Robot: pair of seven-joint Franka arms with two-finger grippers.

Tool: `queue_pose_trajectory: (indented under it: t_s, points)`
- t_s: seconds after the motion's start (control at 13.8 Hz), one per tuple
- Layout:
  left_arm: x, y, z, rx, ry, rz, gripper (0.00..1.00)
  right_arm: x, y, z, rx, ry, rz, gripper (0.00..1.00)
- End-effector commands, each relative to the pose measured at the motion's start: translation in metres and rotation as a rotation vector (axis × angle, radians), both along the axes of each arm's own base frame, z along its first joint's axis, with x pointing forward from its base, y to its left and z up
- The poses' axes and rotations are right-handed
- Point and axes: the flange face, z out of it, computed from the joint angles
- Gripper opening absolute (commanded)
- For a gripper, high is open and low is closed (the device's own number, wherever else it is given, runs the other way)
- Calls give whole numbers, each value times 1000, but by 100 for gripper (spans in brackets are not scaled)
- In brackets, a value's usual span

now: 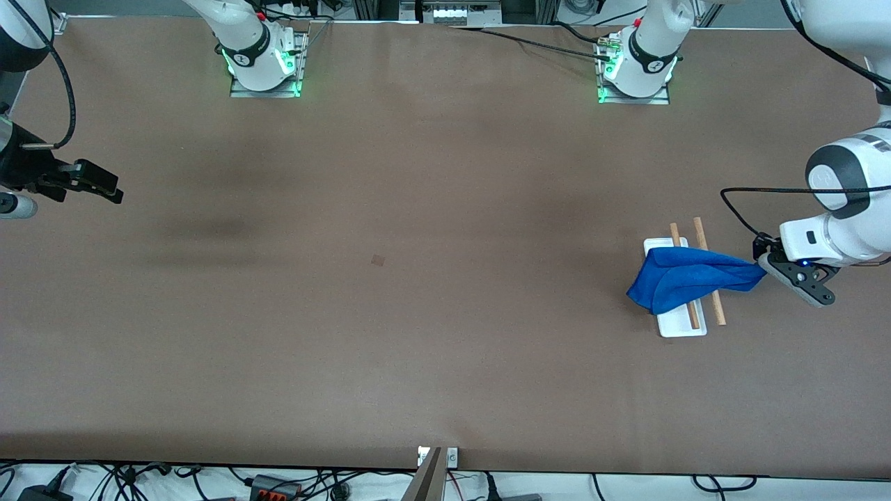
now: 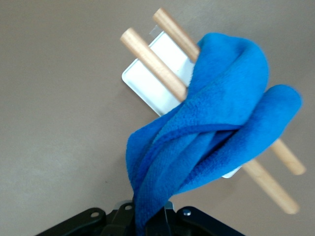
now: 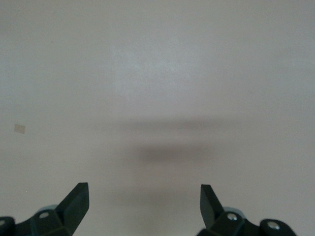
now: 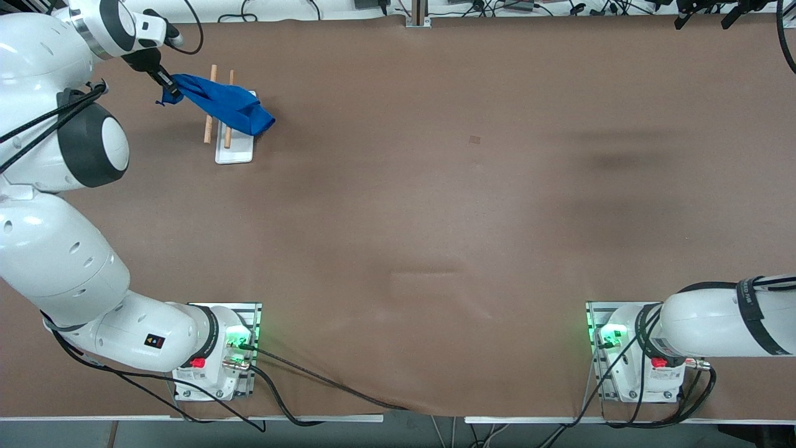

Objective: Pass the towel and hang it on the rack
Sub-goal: 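Lower the towel onto the dowels and open the left gripper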

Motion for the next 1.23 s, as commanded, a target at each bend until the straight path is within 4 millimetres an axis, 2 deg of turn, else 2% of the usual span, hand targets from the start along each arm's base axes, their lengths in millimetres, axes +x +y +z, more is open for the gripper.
queue_pose_trajectory:
  t_s: [0.0,0.51,0.65,0.87,1.02,1.09,1.16]
  points:
    - [-1,19,-15,-17,-29,-41,1,-4,0,6,-5,-3,14,100]
    - [1,29,-32,-36,-72,-70,1,-7,2,7,-4,13,20,100]
    - [2,33,-34,-26,-84,-80,4,-7,2,7,-10,15,22,100]
    - [0,38,-35,-28,-87,-79,1,-9,2,8,-9,19,21,100]
    - [0,38,-39,-53,-100,-90,1,-9,5,8,-9,21,25,100]
    - [1,37,-44,-57,-99,-95,10,-8,5,8,-9,19,25,100]
    - [3,35,-45,-54,-99,-100,33,-8,5,7,-9,21,27,100]
